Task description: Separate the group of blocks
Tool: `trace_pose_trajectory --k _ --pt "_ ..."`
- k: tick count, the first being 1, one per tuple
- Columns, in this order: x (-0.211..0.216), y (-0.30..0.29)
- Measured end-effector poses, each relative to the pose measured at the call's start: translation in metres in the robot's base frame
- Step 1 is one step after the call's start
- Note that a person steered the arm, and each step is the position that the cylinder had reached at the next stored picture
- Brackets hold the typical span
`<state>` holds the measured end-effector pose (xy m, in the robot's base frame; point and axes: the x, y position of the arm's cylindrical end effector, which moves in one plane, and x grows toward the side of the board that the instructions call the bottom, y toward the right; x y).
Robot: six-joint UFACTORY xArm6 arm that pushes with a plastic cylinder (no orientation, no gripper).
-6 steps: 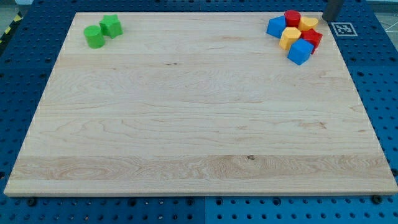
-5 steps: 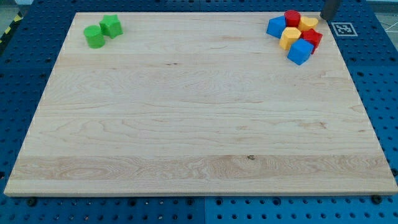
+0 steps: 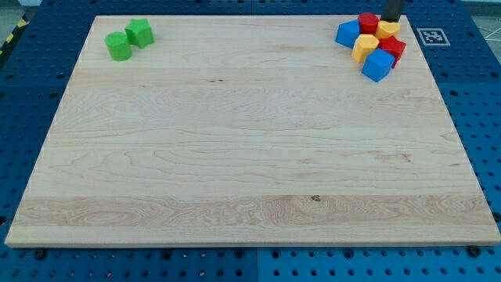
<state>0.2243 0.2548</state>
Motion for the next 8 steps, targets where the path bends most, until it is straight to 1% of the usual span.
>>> trace_pose_trajectory --k 1,2,4,5,6,7,8 --pt "0.029 -0.002" --pt "0.029 -0.002" --pt "0.011 -0.002" --pt "0.012 -0.005" --pt "0.022 -0.039" --pt "0.023 -0.053" --pt "0.022 -0.050"
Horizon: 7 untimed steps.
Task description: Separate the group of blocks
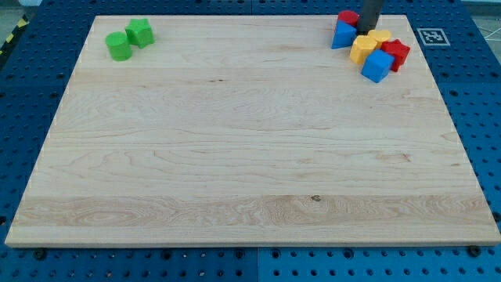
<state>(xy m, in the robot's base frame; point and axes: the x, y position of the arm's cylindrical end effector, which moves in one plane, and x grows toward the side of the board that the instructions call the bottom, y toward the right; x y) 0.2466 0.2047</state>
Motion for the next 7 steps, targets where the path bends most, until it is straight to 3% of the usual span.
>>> trace_pose_trajectory --k 2,7 --pt "-0.003 0.061" --pt "0.010 0.025"
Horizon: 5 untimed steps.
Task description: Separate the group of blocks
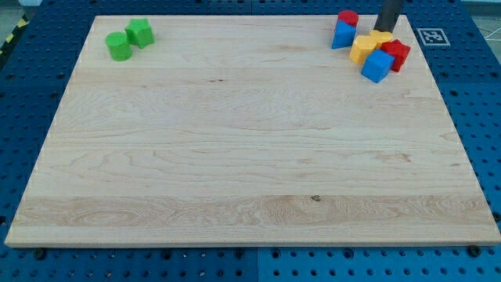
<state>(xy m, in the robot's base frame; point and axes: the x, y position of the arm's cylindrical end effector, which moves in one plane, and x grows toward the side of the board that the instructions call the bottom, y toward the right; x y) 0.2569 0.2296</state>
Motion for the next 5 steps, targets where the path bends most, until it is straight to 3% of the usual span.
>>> trace_pose_trajectory --k 4,5 --pt "0.048 -0.032" --pt "0.028 -0.017"
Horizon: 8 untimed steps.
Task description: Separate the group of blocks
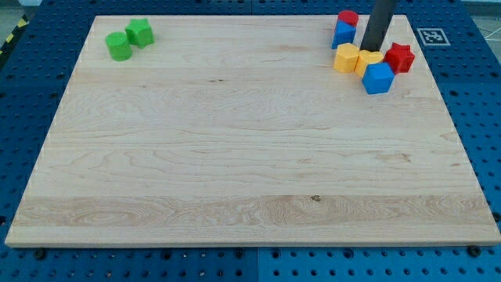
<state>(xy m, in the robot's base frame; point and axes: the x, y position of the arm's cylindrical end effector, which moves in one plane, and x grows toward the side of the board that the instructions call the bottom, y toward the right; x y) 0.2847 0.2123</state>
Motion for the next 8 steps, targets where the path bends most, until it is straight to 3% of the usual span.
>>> trace_pose_trajectory --k 3,5,8 --pt "0.031 0.008" --pt "0.064 -0.019" --pt "0.081 -0.065"
